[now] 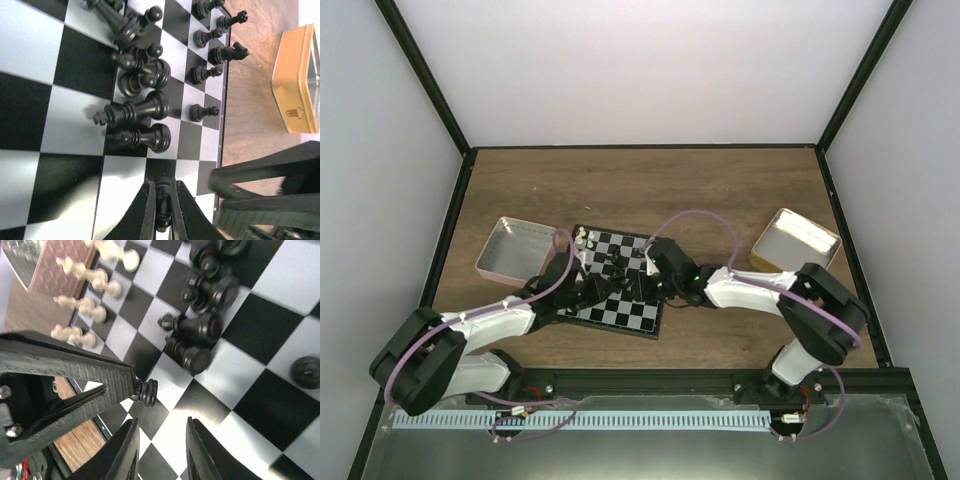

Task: Set up the chess pieces on the board
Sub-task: Place the chess piece on the chessboard.

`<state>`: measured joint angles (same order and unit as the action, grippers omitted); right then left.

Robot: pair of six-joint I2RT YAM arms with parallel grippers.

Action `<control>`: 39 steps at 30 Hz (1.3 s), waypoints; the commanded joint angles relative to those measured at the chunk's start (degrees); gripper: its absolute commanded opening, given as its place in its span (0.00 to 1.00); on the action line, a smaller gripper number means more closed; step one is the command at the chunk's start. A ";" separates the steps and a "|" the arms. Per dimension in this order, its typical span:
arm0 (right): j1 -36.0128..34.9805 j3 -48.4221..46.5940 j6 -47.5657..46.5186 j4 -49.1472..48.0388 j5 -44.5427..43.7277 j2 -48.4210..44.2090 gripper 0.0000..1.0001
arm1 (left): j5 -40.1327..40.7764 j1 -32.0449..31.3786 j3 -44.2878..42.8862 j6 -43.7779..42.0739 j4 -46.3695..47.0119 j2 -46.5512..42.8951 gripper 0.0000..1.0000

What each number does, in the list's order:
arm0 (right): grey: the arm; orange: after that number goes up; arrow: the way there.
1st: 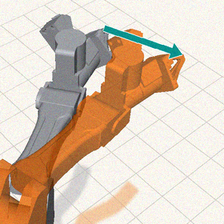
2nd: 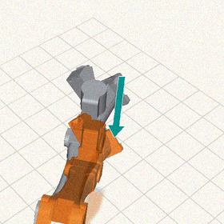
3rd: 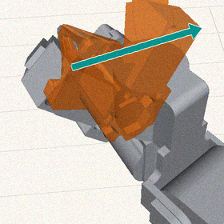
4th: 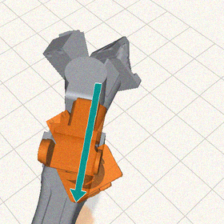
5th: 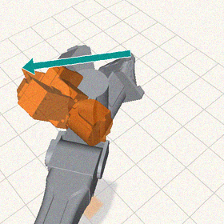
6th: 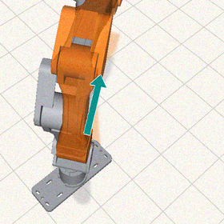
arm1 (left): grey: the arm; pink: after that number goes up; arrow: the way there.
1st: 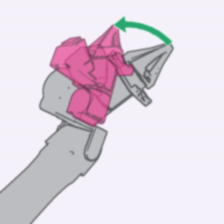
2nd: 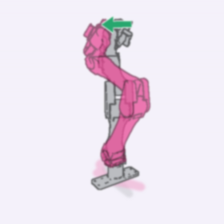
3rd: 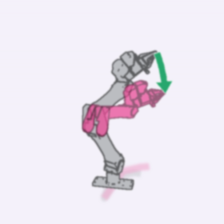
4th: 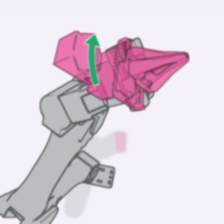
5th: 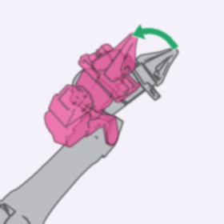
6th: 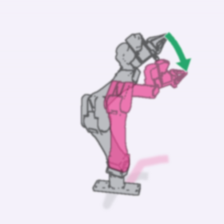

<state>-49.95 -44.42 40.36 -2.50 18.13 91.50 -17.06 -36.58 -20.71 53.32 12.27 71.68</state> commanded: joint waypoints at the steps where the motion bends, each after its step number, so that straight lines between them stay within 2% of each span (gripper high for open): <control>1: 0.45 -1.89 -0.13 5.97 -10.32 -6.30 0.32 | 4.89 -1.05 -5.07 -7.95 -8.39 -0.36 0.04; 6: 1.62 1.18 3.39 10.19 -27.29 -14.52 0.40 | 11.61 -5.86 -12.73 -12.59 -16.70 2.41 0.04; 13: 6.09 4.42 6.51 15.11 -36.99 -22.78 0.49 | 19.18 -13.04 -22.71 -13.07 -25.95 9.80 0.04; 17: 6.83 6.45 7.93 15.84 -39.21 -26.02 0.51 | 24.25 -17.24 -27.39 -13.07 -31.59 13.63 0.04; 23: 7.32 7.76 10.17 16.87 -41.01 -27.61 0.52 | 25.79 -20.62 -31.71 -13.07 -33.54 17.63 0.04; 31: 7.41 9.15 10.72 17.30 -42.24 -29.21 0.54 | 23.93 -21.38 -34.70 -13.77 -32.34 21.26 0.04; 39: 7.52 10.13 11.53 18.33 -43.23 -31.37 0.54 | 28.76 -21.26 -45.82 -18.01 -37.32 27.81 0.05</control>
<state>-42.87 -34.96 50.48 14.79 -22.22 61.91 8.49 -57.76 -61.93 38.02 -22.57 97.08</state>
